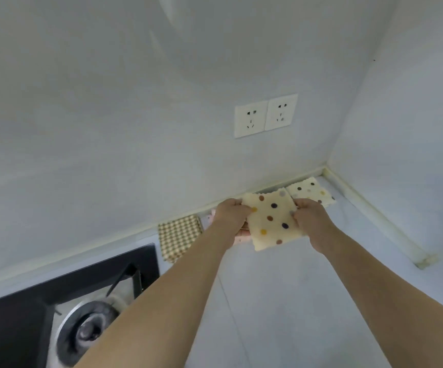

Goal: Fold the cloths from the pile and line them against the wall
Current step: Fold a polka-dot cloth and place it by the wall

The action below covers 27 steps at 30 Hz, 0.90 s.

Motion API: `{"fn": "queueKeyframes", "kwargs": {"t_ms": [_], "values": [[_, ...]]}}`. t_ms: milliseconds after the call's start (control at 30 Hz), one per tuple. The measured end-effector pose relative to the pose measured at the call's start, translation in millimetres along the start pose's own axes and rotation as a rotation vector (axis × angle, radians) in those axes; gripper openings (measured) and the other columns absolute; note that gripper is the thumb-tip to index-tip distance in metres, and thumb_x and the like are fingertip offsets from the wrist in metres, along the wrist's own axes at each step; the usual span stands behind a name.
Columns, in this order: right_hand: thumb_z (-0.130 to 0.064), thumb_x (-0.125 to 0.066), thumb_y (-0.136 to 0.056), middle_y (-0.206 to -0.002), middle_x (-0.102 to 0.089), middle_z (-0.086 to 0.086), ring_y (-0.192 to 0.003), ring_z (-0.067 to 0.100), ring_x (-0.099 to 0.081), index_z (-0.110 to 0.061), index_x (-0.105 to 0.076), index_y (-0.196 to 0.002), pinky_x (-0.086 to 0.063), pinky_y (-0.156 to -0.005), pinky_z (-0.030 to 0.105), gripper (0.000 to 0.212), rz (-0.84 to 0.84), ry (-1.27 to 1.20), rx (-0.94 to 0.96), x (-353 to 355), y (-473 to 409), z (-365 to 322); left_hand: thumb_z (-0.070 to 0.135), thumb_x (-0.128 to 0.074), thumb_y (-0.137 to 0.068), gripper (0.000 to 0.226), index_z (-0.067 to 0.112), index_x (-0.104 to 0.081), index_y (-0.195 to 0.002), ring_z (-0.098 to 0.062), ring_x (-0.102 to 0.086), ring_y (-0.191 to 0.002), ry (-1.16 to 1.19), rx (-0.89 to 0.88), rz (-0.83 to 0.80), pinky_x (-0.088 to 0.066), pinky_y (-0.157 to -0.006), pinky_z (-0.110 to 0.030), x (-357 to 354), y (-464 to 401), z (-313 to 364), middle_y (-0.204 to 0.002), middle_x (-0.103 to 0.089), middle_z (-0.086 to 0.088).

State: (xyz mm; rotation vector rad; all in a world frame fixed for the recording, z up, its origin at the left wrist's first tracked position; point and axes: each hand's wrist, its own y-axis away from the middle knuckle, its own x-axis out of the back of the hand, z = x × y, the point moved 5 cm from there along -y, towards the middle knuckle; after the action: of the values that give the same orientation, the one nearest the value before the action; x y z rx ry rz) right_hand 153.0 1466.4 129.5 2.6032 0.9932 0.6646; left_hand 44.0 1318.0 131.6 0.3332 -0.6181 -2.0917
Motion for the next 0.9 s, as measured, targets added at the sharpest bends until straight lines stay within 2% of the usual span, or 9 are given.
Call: {"fn": "queueKeyframes", "kwargs": {"t_ms": [100,233,300,433,567,700,767,833,900], "values": [[0.002,-0.038,-0.091,-0.13,-0.055,0.005,-0.115,0.027,-0.052,-0.016,-0.055,-0.132,-0.045,-0.101,0.045,0.048,0.055,0.05,-0.015,37.6,-64.1,10.6,-0.003,-0.048,-0.091,0.015,0.009,-0.057,-0.089,-0.026,-0.065,-0.067,-0.066,0.015,0.006,-0.058,-0.051,-0.032,-55.3,-50.3,8.5,-0.087,-0.065,-0.014],[0.001,-0.036,-0.09,-0.118,-0.06,0.003,-0.102,0.024,-0.056,-0.017,-0.058,-0.126,-0.049,-0.085,0.039,0.046,0.115,0.114,0.002,78.3,-135.1,19.7,-0.001,-0.049,-0.091,0.015,0.01,-0.058,-0.088,-0.032,-0.071,-0.081,-0.131,0.038,-0.02,-0.061,-0.061,-0.041,-120.8,-113.9,11.5,-0.094,-0.069,-0.016],[0.002,-0.035,-0.089,-0.109,-0.061,0.002,-0.095,0.023,-0.056,-0.02,-0.06,-0.119,-0.047,-0.08,0.036,0.045,0.125,0.152,0.012,90.5,-165.5,22.8,0.0,-0.049,-0.091,0.01,0.008,-0.055,-0.089,-0.029,-0.069,-0.078,-0.17,0.053,-0.019,-0.061,-0.058,-0.04,-143.5,-142.0,12.3,-0.093,-0.067,-0.014],[0.002,-0.036,-0.082,-0.101,-0.064,-0.002,-0.092,0.022,-0.059,-0.024,-0.064,-0.116,-0.053,-0.082,0.038,0.051,0.147,0.207,0.042,102.6,-218.7,26.0,-0.003,-0.049,-0.088,0.019,0.015,-0.048,-0.091,-0.025,-0.055,-0.072,-0.179,0.069,0.007,-0.057,-0.05,-0.036,-172.9,-190.6,14.3,-0.088,-0.055,-0.013],[0.002,-0.037,-0.079,-0.103,-0.065,-0.001,-0.091,0.022,-0.06,-0.022,-0.064,-0.116,-0.05,-0.075,0.033,0.052,0.153,0.244,0.053,104.9,-256.3,37.5,-0.004,-0.05,-0.09,0.013,0.007,-0.054,-0.095,-0.034,-0.068,-0.08,-0.182,0.085,0.054,-0.058,-0.047,-0.034,-189.3,-223.5,9.6,-0.101,-0.066,-0.018],[0.005,-0.038,-0.078,-0.103,-0.061,-0.004,-0.096,0.022,-0.058,-0.024,-0.061,-0.122,-0.052,-0.082,0.036,0.058,0.145,0.273,0.093,101.9,-275.5,52.3,-0.006,-0.048,-0.093,0.015,0.009,-0.052,-0.094,-0.037,-0.067,-0.091,-0.179,0.167,0.043,-0.058,-0.062,-0.038,-196.3,-246.2,-6.2,-0.095,-0.063,-0.016],[0.003,-0.039,-0.078,-0.108,-0.063,0.0,-0.1,0.026,-0.059,-0.021,-0.06,-0.12,-0.052,-0.079,0.036,0.053,0.15,0.364,0.105,98.7,-281.1,60.3,-0.006,-0.046,-0.093,0.017,0.007,-0.054,-0.101,-0.034,-0.064,-0.082,-0.161,0.198,0.063,-0.055,-0.061,-0.035,-194.2,-250.1,-13.2,-0.085,-0.061,-0.014],[-0.002,-0.039,-0.082,-0.124,-0.057,0.008,-0.112,0.032,-0.055,-0.021,-0.056,-0.126,-0.048,-0.074,0.034,0.051,0.194,0.539,0.105,94.5,-282.2,63.6,-0.001,-0.046,-0.093,0.02,-0.003,-0.059,-0.107,-0.031,-0.06,-0.071,-0.162,0.168,0.117,-0.053,-0.063,-0.033,-186.0,-249.4,-15.8,-0.077,-0.059,-0.013],[-0.011,-0.04,-0.089,-0.142,-0.044,0.008,-0.128,0.032,-0.042,-0.024,-0.044,-0.139,-0.044,-0.09,0.04,0.052,0.242,0.691,0.137,86.7,-279.4,60.6,0.009,-0.05,-0.092,0.014,0.008,-0.061,-0.1,-0.027,-0.062,-0.074,-0.325,0.003,0.194,-0.053,-0.064,-0.031,-169.9,-238.5,-10.1,-0.083,-0.064,-0.008]]}}
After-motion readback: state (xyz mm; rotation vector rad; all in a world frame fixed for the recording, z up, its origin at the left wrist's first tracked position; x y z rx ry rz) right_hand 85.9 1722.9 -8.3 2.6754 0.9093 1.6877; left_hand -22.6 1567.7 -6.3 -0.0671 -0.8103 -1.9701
